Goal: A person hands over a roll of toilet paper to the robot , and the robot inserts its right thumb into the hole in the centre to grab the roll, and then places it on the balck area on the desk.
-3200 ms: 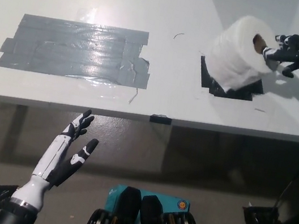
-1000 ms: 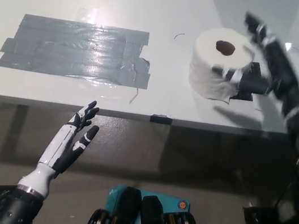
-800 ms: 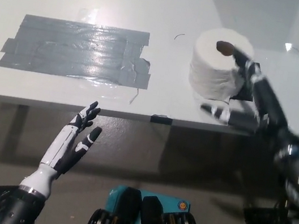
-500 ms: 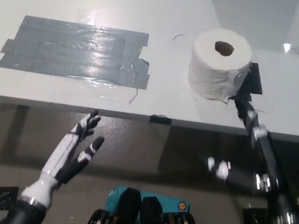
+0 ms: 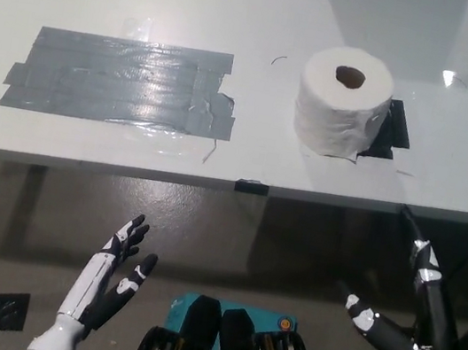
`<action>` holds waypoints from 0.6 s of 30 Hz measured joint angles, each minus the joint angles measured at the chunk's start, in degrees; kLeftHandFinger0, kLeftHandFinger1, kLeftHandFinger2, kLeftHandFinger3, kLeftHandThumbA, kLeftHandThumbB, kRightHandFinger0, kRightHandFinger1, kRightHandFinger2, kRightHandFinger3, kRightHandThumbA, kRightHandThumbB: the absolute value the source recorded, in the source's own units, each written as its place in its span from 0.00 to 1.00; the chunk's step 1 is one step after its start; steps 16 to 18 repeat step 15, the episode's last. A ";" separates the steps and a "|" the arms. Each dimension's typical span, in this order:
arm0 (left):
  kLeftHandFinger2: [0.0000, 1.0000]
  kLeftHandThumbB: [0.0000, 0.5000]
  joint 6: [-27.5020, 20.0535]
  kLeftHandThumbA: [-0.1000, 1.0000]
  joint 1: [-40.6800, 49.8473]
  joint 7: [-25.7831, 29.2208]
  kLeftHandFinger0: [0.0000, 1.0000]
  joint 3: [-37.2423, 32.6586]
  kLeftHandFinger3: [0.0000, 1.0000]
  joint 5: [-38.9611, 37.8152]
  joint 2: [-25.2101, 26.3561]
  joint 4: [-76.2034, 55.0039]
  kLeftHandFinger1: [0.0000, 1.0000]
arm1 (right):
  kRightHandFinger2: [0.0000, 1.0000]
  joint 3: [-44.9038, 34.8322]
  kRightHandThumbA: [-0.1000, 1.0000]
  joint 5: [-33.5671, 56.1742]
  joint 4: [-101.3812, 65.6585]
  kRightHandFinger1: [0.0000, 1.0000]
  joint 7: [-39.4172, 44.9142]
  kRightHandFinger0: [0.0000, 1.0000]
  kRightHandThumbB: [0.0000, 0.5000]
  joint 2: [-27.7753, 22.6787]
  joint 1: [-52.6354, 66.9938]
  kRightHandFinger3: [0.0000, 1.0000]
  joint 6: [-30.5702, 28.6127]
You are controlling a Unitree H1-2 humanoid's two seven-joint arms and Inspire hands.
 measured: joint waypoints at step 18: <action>1.00 0.34 -0.07 0.80 0.56 0.04 1.00 0.13 1.00 -0.02 0.07 -1.62 1.00 | 1.00 -1.89 0.81 4.18 9.43 1.00 -1.22 1.00 0.29 -0.42 -0.46 1.00 -2.17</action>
